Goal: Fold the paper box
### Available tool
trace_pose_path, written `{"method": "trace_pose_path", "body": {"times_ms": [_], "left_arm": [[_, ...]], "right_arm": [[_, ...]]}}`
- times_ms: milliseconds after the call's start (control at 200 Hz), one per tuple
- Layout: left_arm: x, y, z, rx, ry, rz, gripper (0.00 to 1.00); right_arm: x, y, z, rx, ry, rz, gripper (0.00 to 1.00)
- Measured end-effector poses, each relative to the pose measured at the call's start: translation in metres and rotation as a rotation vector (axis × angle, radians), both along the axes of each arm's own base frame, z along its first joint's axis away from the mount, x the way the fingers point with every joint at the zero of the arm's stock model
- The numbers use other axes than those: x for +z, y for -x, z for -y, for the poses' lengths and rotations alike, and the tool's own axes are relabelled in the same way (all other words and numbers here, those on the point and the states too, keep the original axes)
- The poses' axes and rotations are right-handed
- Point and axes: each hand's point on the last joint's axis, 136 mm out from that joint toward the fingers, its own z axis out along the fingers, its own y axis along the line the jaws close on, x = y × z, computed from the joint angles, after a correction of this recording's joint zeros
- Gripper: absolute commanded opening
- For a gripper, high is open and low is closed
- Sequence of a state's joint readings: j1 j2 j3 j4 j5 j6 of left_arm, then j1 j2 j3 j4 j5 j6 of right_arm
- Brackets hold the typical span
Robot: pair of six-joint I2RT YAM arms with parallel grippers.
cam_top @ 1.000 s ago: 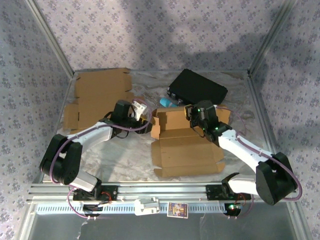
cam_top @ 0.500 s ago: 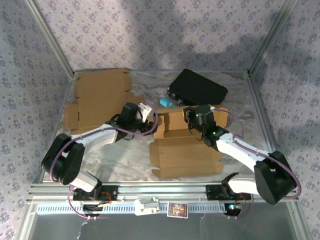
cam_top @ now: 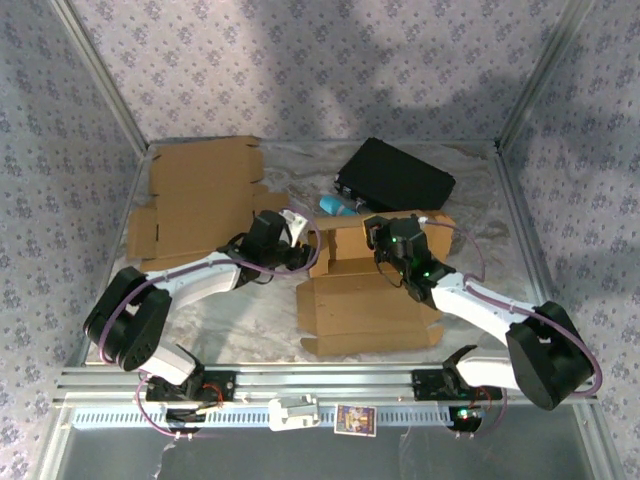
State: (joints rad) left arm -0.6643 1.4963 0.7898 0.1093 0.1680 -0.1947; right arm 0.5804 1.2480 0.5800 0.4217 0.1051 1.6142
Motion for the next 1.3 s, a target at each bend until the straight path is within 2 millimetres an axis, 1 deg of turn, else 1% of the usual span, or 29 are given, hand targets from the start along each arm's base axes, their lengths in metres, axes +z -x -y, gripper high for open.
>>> {"method": "trace_pose_path", "body": {"times_ms": [310,425,700,790,924,984,1089,1154,1204,1299], "left_arm": [[-0.005,0.000,0.003,0.075,-0.037,0.023,0.52],[-0.006,-0.001,0.004,0.102,-0.044,0.036,0.50],[-0.012,-0.006,0.010,0.148,-0.071,0.069,0.49],[-0.014,-0.010,0.010,0.184,-0.090,0.083,0.49],[-0.013,-0.019,0.006,0.247,-0.111,0.108,0.41],[-0.013,-0.020,0.006,0.264,-0.114,0.110,0.36],[-0.014,-0.020,0.008,0.272,-0.111,0.109,0.31],[-0.013,-0.020,0.008,0.279,-0.109,0.109,0.24],[-0.013,-0.021,0.007,0.292,-0.108,0.107,0.17],[-0.014,-0.023,0.006,0.312,-0.119,0.113,0.11]], "right_arm": [[0.000,0.003,0.000,0.001,-0.001,0.014,0.00],[0.000,0.003,0.000,0.001,-0.001,0.014,0.00],[-0.001,0.003,0.000,0.001,-0.002,0.013,0.00],[-0.001,0.004,0.000,0.001,-0.003,0.012,0.00],[-0.001,0.004,0.000,0.001,-0.005,0.011,0.00],[-0.001,0.004,0.000,0.001,-0.004,0.010,0.00],[-0.001,0.004,0.000,0.001,-0.004,0.009,0.00],[-0.001,0.004,0.000,0.000,-0.006,0.007,0.00],[-0.002,0.004,0.000,-0.001,-0.007,0.006,0.00],[-0.003,0.004,0.001,-0.008,-0.010,-0.001,0.00]]}}
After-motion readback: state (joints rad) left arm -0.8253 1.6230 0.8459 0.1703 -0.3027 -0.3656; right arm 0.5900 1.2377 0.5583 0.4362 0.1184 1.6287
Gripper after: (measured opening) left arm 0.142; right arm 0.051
